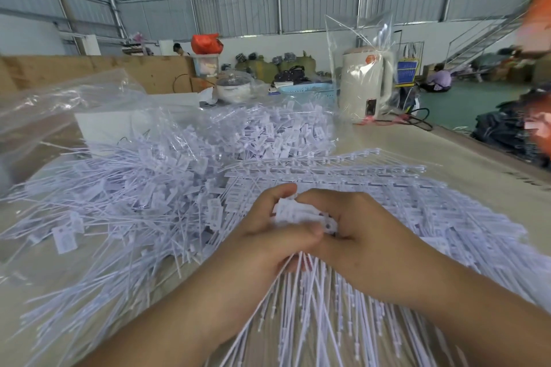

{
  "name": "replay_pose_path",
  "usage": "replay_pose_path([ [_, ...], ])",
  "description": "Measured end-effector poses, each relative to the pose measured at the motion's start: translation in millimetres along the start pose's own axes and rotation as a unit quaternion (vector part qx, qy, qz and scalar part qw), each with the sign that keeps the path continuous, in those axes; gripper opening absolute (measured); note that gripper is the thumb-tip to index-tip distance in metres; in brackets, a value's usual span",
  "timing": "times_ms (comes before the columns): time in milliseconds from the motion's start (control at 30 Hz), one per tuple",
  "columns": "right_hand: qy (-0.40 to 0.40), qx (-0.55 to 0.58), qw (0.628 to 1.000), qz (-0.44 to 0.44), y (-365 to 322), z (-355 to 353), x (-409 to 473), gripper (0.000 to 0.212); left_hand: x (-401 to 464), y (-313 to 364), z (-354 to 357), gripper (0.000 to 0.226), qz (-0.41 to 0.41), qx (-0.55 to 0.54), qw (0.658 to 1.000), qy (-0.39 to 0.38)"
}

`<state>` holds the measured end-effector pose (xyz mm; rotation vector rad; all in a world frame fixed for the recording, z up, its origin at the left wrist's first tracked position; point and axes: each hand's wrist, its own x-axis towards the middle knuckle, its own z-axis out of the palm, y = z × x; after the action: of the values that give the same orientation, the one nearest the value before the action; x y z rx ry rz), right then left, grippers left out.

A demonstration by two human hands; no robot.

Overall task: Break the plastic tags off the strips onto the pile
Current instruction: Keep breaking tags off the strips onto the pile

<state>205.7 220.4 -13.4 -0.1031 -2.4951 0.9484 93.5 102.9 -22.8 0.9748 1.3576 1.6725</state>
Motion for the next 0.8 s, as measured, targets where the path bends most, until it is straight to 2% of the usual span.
replay_pose_path([
  [133,0.038,-0.008,0.999,0.0,0.6,3.4,0.3,0.013,4.7,-0.8,0.5,0.063,-0.041,-0.113,0.992,0.027],
  [233,0.036,-0.002,0.999,-0.004,-2.9,6.6,1.1,0.015,6.1,0.5,0.0,0.042,-0.054,-0.163,0.985,-0.011],
  [333,0.039,-0.066,0.997,-0.015,-3.5,13.1,2.7,0.032,5.6,-1.6,-2.9,0.035,-0.063,-0.156,0.985,-0.021],
  [433,0.03,-0.095,0.995,-0.011,-3.7,19.4,-1.0,0.07,1.9,2.7,-1.6,0.046,-0.069,-0.128,0.989,0.002],
  [500,0.013,-0.092,0.996,-0.011,-6.0,21.4,-3.1,0.078,0.3,5.8,-1.2,0.042,-0.046,-0.093,0.994,0.014],
  [600,0.03,-0.1,0.994,-0.031,-9.3,20.4,-4.0,0.077,-1.7,12.6,-0.9,0.024,-0.002,-0.06,0.998,0.015],
  [733,0.058,-0.12,0.99,-0.055,-7.6,15.7,-4.9,0.072,1.6,12.6,-8.1,0.021,0.016,-0.038,0.999,0.035],
  [800,0.065,-0.139,0.987,-0.039,-4.9,7.5,-4.8,0.068,2.5,12.3,-12.5,0.022,0.014,-0.021,0.998,0.049],
])
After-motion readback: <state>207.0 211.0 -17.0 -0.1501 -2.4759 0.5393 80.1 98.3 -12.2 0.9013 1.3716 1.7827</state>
